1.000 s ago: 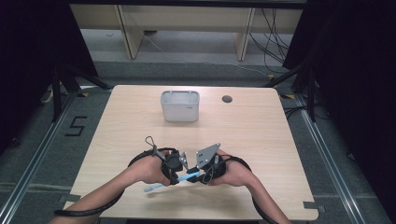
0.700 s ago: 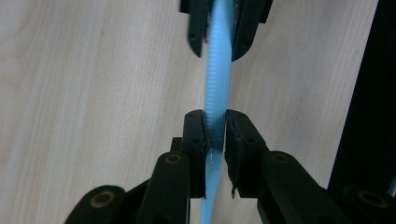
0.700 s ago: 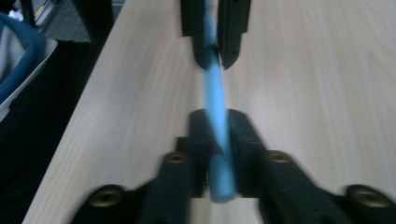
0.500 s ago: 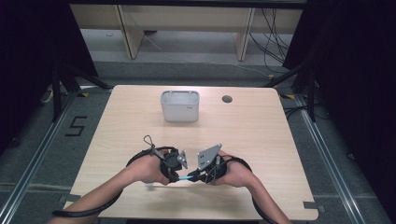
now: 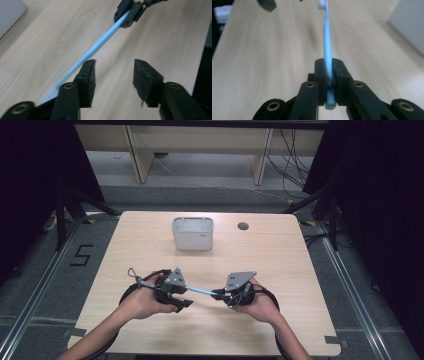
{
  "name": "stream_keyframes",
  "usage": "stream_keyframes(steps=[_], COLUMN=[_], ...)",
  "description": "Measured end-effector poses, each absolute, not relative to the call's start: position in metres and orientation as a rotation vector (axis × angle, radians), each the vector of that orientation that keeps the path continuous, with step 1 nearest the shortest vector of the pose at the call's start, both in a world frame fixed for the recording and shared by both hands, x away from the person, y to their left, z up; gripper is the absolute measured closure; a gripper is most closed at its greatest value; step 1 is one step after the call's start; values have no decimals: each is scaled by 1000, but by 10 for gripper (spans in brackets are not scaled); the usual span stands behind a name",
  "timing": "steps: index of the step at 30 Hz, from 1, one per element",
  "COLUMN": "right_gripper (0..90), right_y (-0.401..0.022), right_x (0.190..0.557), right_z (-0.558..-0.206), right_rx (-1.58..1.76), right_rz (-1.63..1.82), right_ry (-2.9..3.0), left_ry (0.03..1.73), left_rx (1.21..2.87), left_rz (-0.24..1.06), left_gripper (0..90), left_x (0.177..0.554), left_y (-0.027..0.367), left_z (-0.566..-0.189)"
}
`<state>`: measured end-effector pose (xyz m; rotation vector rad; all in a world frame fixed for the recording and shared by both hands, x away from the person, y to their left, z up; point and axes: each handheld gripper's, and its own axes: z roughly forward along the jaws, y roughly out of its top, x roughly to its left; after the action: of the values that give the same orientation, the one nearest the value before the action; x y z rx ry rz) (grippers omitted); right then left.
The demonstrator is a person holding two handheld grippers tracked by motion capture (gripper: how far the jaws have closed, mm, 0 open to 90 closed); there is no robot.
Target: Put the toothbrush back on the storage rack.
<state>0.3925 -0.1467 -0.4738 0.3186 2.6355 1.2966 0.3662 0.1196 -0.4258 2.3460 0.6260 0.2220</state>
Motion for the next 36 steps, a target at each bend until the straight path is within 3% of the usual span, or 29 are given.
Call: stream_keyframes(steps=[1,5,8,12,18,36], right_gripper=[834,834,834,834,833,833], right_y=[-153,-158,-159,-155,-148,-131], right_x=[392,387,378,372,368,365], right_z=[-471,-468,-468,-470,-475,-474], right_rx=[371,474,609,647,684,690], right_rz=[1307,1342,1369,1373,1389,1462], right_ry=[2542,2381,2158,2066,2002,1932], left_ry=[682,862,962,1006,1035,1068], left_rx=[2286,2046,1844,1729,1597,1429], left_rz=[213,153,77,64,52,-28], left_gripper=[414,348,337,341,357,426], left_x=[368,377,387,395,405,419], left_y=[122,131,134,133,125,102], left_z=[-430,-446,-452,-451,-447,-443])
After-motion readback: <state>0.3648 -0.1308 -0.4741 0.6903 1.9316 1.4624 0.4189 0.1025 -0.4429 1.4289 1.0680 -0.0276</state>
